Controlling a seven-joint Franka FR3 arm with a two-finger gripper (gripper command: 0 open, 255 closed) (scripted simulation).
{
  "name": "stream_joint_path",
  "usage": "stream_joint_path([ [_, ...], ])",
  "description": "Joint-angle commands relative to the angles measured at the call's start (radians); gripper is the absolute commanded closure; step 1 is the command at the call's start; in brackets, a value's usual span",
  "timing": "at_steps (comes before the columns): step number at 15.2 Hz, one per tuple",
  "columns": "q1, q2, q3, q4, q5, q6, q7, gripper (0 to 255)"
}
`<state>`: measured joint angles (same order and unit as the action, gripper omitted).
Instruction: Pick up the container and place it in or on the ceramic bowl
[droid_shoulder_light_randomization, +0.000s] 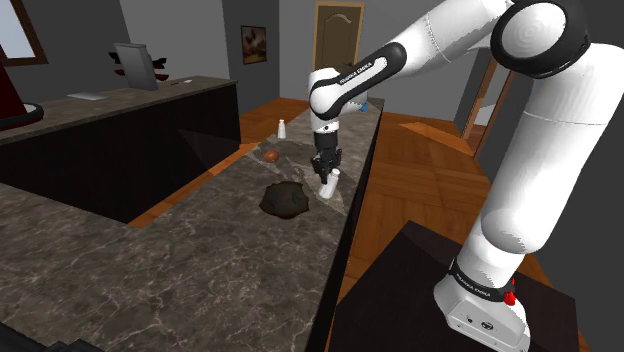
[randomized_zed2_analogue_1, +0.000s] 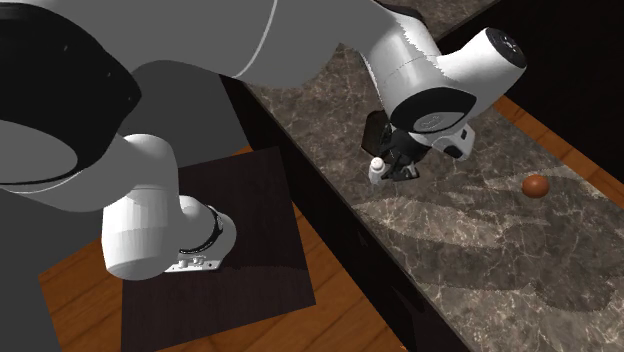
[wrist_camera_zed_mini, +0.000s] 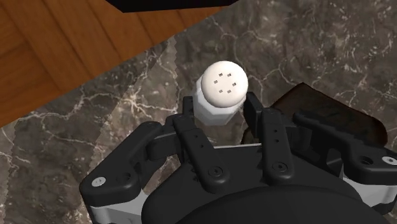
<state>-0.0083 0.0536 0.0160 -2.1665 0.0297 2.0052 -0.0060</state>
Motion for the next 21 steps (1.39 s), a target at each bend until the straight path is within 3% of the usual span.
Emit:
stream_joint_path([
  [1,0.0,-0.012,0.0,0.016,0.0,-0.028,0.0,255],
  [13,-0.001,-0.074,-0.001,0.107,-0.001,-0.181,0.003,255],
  [21,0.068,0.157,0.059,0.429,0.01,-0.267,0.131,255],
])
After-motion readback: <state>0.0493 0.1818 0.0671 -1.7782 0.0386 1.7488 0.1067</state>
